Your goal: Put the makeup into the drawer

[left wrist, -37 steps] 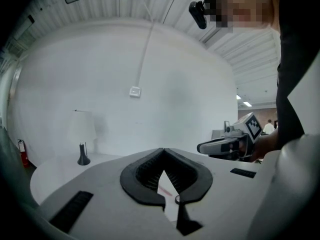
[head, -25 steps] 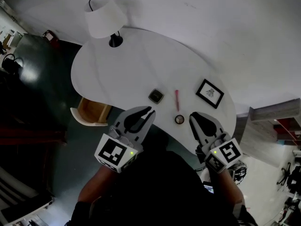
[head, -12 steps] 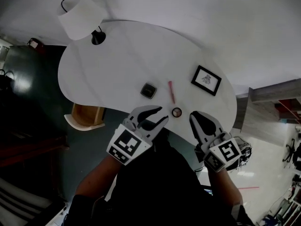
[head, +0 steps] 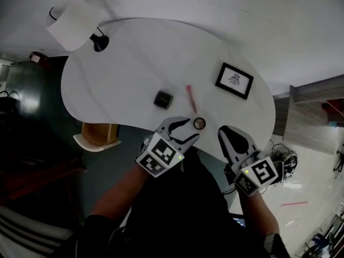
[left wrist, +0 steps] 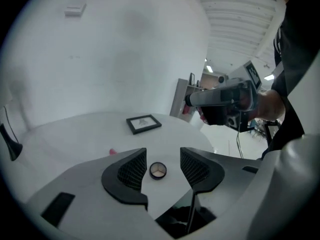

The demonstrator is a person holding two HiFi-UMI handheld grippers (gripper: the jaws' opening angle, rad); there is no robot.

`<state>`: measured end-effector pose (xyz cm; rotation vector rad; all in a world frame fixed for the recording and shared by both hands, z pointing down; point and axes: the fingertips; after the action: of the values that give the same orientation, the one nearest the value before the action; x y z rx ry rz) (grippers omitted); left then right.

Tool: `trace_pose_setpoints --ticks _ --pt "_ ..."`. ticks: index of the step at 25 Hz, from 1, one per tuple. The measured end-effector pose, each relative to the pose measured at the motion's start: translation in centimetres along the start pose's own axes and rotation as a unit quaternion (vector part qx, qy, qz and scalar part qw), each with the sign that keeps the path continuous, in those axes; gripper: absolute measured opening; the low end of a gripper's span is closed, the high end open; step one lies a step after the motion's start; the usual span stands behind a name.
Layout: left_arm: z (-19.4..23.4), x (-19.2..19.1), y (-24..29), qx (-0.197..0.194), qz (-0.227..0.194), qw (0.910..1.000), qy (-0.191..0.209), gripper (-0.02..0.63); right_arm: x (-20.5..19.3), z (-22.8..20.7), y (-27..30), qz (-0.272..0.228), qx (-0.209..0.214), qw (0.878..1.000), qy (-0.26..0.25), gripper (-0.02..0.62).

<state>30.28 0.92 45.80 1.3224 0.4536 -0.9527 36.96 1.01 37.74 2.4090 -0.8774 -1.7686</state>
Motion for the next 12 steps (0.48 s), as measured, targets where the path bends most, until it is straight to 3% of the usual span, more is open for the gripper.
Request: trace_pose_setpoints --ticks 7,12 --pt "0.1 -2.0 3.6 -0.013 0.064 0.9975 0.025 0.256 -0.6 -1.2 0.1 -0.003 -0.012 0.999 0.038 0.018" --pt "0.6 -3.9 6.2 -0.024 0.110 0.9927 0.042 0.268 -2.4 -2.0 0.1 0.015 -0.016 1.000 0.015 0.018"
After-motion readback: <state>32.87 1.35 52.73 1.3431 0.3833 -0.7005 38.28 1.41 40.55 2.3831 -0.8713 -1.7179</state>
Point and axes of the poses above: the fingertips, and each gripper's own axes: y forward along the fingers, z to its left, x out of its top, and after that the axes turned 8 degrees about -x, right-handed
